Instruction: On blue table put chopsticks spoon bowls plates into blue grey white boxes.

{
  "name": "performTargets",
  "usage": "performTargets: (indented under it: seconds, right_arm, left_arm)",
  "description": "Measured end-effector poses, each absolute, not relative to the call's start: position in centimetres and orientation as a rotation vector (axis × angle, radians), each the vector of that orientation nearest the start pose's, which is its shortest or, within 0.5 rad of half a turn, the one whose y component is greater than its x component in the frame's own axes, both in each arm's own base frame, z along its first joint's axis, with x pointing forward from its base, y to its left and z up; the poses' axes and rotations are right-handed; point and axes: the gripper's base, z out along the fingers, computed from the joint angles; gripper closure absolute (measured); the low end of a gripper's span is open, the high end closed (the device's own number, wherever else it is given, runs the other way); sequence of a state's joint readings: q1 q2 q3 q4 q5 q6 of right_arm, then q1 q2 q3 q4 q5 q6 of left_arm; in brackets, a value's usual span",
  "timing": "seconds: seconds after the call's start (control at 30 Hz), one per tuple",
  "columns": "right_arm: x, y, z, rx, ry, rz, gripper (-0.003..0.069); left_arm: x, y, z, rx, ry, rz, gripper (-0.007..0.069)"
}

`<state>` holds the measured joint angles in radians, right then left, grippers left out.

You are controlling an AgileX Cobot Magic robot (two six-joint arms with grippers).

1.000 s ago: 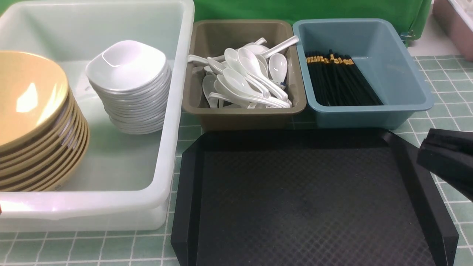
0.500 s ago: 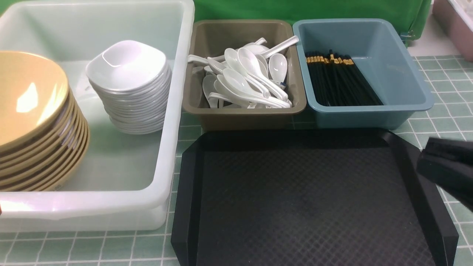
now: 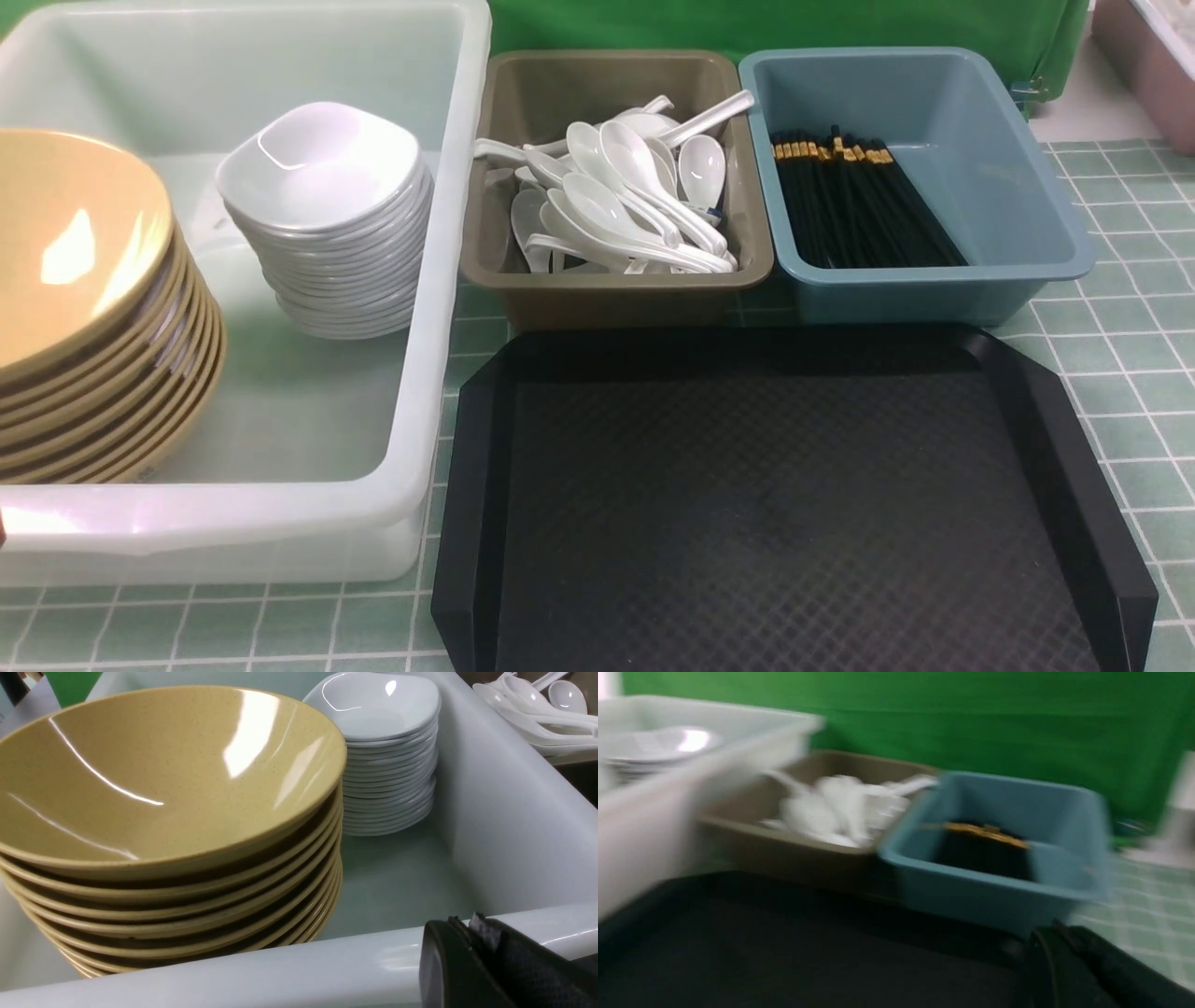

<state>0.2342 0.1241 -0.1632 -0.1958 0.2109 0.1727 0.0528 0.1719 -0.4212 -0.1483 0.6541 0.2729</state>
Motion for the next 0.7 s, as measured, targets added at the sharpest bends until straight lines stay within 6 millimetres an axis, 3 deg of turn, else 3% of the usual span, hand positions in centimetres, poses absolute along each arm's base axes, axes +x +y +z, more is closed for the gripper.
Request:
performTargets:
  seconds: [0.33, 0.7]
  right_arm:
    - [5.5, -0.4, 18.9, 0.046, 1.703, -0.038, 0.0624]
    - [5.4, -0.6, 17.7, 0.088, 1.798, -0.035, 0.0624]
  left_arm:
    - [4.4, -0.6, 28.5, 0.159, 1.875, 0.058, 0.0622]
    - [4.4, -0.6, 28.5, 0.159, 1.88, 0.057, 0.0622]
